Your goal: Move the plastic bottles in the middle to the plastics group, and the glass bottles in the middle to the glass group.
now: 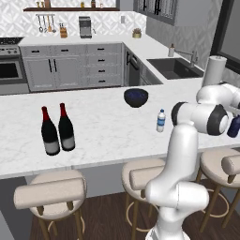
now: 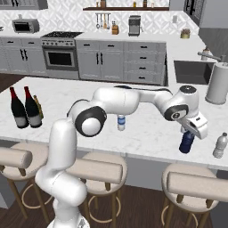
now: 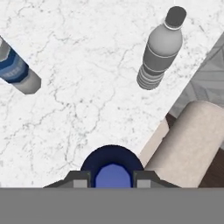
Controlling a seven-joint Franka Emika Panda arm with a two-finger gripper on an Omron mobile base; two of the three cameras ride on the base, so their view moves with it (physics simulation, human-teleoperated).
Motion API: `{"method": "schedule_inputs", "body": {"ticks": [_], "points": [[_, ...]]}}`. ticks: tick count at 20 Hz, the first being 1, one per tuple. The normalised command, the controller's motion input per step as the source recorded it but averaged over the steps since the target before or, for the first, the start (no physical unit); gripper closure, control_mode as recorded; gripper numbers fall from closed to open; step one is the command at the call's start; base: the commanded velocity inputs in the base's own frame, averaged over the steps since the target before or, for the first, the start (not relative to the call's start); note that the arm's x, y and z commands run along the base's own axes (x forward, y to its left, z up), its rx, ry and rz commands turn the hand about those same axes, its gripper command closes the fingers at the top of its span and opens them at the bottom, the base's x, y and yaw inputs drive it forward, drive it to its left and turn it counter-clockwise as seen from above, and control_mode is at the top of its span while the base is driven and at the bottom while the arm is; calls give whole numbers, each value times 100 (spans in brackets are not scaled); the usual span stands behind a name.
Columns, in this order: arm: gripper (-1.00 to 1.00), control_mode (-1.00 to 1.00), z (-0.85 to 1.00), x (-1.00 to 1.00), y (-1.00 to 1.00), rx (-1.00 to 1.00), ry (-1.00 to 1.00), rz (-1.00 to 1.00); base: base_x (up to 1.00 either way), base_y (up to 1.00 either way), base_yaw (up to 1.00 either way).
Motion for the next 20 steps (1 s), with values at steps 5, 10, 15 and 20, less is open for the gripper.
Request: {"method": "schedule_inputs", "body": {"ticks": [5,10,15,20], "points": [[100,-100,-29,13,6,-2,0,0,0,0,0],[100,-100,-29,4,12,-8,-2,0,0,0,0],[100,-100,0,22,0,0,0,0,0,0,0],[100,-100,0,22,-14,0,0,0,0,0,0]]}}
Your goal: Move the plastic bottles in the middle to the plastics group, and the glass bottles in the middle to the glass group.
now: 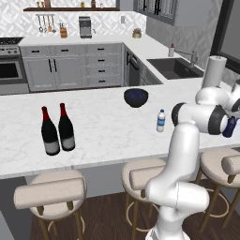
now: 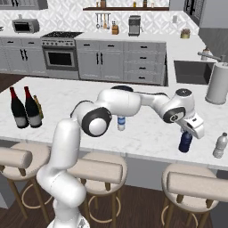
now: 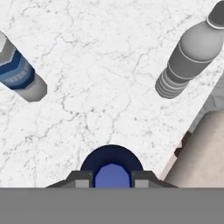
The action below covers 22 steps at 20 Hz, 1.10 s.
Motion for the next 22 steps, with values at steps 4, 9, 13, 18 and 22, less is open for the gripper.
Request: {"method": "schedule_inputs", "body": {"ticks": [4,9,13,18,22], "points": [[100,-100,0,6,-33,0,0,0,0,0,0],[100,-100,0,0,-10,0,1,0,0,0,0],[100,-100,0,0,0,0,6,0,0,0,0],[100,-100,0,0,0,0,0,0,0,0,0],[100,-100,0,0,0,0,0,0,0,0,0]]}}
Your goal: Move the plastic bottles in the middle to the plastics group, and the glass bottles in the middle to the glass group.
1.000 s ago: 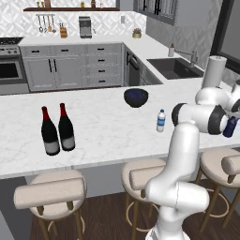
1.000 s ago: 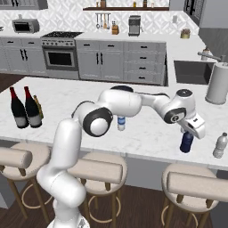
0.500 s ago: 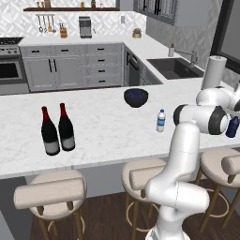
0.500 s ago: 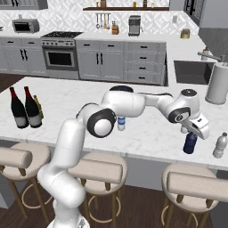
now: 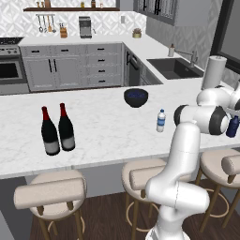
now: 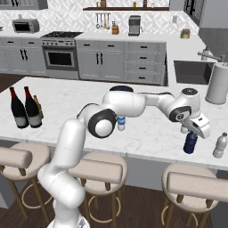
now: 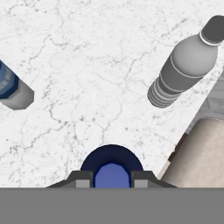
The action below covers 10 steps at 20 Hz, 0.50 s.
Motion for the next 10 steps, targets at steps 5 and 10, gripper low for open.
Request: {"method": "schedule_inputs", "body": {"ticks": [5,10], "points": [[100,-100,0,0,0,0,0,0,0,0,0],[-100,-100,0,0,0,0,0,0,0,0,0]]}}
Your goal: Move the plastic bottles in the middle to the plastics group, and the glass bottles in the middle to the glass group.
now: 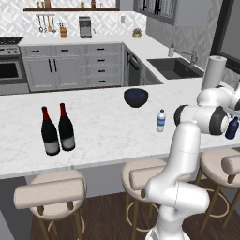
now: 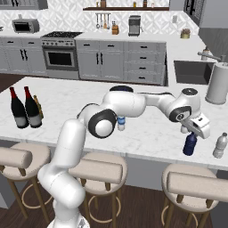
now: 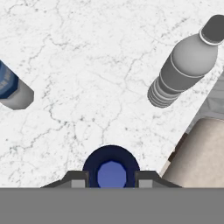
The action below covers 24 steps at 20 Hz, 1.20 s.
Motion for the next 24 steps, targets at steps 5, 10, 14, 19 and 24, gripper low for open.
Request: {"method": "schedule_inputs", "body": {"ticks": [5,10,14,19,24], "points": [[-100,-100,0,0,0,0,0,0,0,0,0],[-100,-100,0,-4,0,0,0,0,0,0,0],[-100,-100,0,-70,48,-7,-7,0,0,0,0],[-100,-100,4,-82,93,-8,-5,0,0,0,0],[-100,-100,6,-38,100,-4,-8,6,0,0,0]]}}
